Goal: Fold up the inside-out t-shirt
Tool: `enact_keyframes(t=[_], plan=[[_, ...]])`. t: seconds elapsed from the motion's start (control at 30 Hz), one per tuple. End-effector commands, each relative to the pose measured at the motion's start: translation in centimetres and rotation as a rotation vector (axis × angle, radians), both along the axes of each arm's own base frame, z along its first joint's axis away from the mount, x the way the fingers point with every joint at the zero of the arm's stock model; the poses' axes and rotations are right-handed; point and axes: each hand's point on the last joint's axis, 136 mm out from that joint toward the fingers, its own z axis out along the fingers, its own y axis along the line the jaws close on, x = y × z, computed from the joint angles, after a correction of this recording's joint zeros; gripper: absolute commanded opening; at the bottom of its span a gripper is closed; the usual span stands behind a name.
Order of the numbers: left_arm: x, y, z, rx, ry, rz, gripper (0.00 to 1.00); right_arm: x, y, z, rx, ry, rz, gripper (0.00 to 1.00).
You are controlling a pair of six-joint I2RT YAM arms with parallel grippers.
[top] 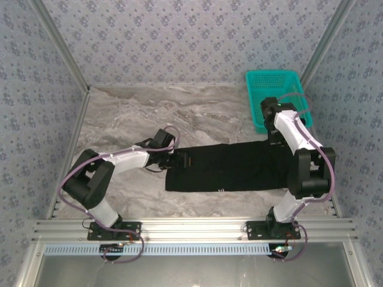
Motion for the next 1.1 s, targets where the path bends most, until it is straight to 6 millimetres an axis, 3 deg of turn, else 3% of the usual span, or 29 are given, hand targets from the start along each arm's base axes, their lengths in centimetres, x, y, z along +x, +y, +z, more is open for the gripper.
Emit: enact_keyframes(t=[0.0,0.27,0.63,0.9,1.07], plan=[[-1.6,0.5,-0.6,0.027,0.070,-0.003,0.75,0.0,0.6,0.6,-0.054,0.047,0.038,0.00],[-0.8,1.3,-0.1,0.076,0.028,-0.013,0.75,0.0,5.1,2.5,-0.066,0.047,0.139,0.00],[-0.3,2.2,-2.3,0.081,0.051,0.020,0.75,-0.5,11.0,4.9,-0.066,0.036,0.262,0.00],[-0.4,2.3,-3.0,0.086,0.058,0.020,0.75,-0.6,19.5,5.4,-0.006,0.030,0.406,0.00],[-0.4,2.4,-3.3,0.093,0.055,0.022,0.75,-0.9,25.0,4.9,0.126,0.008,0.472,0.00]])
